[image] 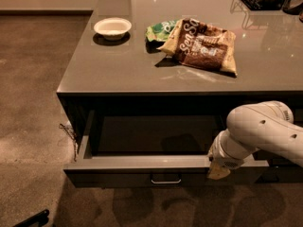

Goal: Open top drawer

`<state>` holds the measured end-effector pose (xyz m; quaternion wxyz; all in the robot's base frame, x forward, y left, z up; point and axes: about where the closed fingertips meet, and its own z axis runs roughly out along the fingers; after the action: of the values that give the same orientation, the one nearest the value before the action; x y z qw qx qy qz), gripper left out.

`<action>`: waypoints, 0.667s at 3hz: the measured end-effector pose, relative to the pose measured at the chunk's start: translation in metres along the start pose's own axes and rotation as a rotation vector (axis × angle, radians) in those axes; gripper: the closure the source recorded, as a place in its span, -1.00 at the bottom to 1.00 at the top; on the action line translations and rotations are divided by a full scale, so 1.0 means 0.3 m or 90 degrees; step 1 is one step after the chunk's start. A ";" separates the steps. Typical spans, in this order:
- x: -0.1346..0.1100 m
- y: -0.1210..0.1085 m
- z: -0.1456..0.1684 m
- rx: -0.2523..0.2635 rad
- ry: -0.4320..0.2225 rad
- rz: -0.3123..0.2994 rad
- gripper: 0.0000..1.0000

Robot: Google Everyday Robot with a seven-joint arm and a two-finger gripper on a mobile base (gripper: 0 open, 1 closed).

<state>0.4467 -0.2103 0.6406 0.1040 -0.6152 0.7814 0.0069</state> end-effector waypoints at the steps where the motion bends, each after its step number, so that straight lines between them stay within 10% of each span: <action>1: 0.000 0.001 -0.002 0.000 0.000 0.000 -0.57; 2: 0.000 0.002 -0.004 0.001 0.001 -0.001 -0.99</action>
Offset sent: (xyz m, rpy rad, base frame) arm -0.0003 0.0000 0.0004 -0.0009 -0.0005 0.0005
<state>0.4459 -0.2103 0.6416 0.1038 -0.6158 0.7810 0.0057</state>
